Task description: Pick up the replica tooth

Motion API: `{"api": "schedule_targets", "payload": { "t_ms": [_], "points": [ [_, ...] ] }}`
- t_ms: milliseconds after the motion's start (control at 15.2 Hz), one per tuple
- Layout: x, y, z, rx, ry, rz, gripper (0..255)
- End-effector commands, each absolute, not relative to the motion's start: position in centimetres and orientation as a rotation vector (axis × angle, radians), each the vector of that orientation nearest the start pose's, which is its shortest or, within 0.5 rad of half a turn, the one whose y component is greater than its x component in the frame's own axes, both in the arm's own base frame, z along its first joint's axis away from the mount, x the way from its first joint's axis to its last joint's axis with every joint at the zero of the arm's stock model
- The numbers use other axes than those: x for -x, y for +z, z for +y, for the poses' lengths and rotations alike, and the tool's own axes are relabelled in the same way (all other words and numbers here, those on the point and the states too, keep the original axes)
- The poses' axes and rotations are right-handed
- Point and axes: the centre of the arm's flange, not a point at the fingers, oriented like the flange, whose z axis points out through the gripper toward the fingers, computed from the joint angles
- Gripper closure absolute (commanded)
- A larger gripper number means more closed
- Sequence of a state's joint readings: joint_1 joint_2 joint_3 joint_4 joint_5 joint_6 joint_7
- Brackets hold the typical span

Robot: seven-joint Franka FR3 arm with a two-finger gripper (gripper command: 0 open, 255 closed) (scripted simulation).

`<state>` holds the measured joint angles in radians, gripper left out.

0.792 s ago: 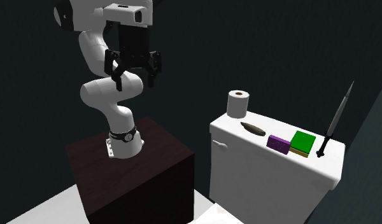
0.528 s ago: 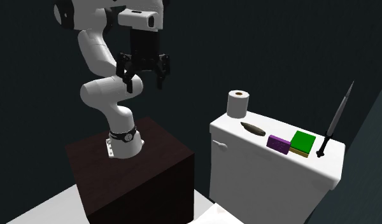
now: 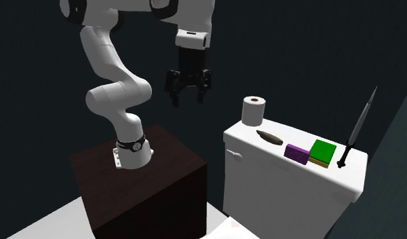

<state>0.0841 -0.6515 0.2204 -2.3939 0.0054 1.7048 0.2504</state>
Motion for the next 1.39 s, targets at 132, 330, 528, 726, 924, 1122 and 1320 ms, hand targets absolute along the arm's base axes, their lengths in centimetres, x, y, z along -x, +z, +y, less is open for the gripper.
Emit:
{"api": "schedule_targets", "payload": {
  "t_ms": [132, 330, 528, 726, 924, 1122, 1320],
  "points": [
    [-34.9, 51.0, 16.3, 3.282, 0.02, -0.016, 0],
    [-36.0, 49.4, 19.8, 3.286, 0.017, -0.022, 0],
    [-37.1, 47.8, 23.3, 3.29, 0.014, -0.029, 0],
    [-38.1, 46.1, 26.8, 3.294, 0.01, -0.035, 0],
    [-39.2, 44.5, 30.3, 3.298, 0.007, -0.041, 0],
    [-40.2, 42.8, 33.8, 3.301, 0.004, -0.048, 0],
    [-41.2, 41.1, 37.3, 3.305, 0.001, -0.054, 0]
  ]
}}
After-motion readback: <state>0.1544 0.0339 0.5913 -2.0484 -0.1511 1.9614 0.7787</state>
